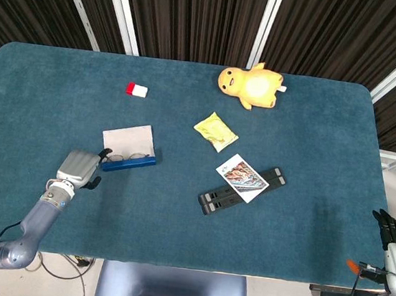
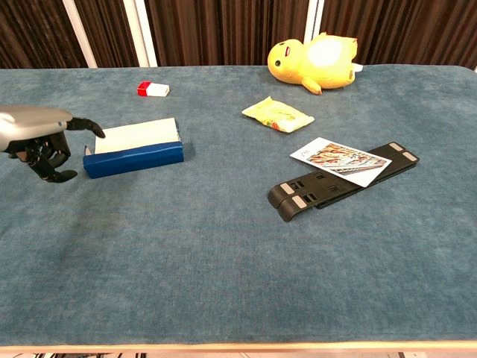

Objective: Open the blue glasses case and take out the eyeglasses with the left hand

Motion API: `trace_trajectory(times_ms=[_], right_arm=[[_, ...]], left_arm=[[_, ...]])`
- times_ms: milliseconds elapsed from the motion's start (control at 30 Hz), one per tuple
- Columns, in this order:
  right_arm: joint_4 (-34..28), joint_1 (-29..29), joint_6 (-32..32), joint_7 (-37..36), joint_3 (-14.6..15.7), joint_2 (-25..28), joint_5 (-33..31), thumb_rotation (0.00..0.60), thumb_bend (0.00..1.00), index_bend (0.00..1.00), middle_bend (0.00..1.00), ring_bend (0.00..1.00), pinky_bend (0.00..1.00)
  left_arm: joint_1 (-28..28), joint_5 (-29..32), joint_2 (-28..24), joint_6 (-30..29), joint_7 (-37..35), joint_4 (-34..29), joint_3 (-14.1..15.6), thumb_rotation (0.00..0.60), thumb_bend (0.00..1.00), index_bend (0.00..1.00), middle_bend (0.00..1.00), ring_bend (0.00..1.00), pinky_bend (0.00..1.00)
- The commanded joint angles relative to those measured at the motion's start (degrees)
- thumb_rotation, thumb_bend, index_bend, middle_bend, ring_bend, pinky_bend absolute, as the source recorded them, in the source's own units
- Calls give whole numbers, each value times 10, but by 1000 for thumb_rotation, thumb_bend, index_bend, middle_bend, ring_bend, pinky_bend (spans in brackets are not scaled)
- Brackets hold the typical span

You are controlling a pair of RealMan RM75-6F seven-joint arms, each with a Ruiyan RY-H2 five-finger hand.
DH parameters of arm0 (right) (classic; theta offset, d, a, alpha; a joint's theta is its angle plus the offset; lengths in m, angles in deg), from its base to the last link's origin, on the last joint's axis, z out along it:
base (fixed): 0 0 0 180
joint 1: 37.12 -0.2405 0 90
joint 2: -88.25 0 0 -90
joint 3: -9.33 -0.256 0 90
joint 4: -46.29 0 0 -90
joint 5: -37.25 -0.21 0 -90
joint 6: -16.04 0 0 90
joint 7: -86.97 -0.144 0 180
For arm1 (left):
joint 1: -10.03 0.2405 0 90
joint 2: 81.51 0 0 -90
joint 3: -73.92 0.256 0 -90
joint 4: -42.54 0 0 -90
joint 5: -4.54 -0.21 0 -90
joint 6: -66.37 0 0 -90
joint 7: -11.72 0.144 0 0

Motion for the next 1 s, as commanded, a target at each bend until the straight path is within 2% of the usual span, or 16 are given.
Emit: trace_trajectory(times_ms=[33,500,800,1000], right_arm=[[0,0,0,0,0,0,0,600,155,0,0,0,200],[-1,0,0,2,0,0,1,600,154,0,0,0,200],[-1,0,-1,2,0,0,1,600,154,0,0,0,200],[-2,0,-1,1,0,0,1,600,154,0,0,0,200]], left_arm=[[-3,6,2,4,3,1,4,600,382,163,814,723,833],[-3,8,-14,3,7,-35,23,600,383,325,837,740,842],[-19,-17,-21,20,11,-99,29,600,382,283,838,740,842],[-34,-21,-6,30,2,-125,20,600,383,218,835,740,842]])
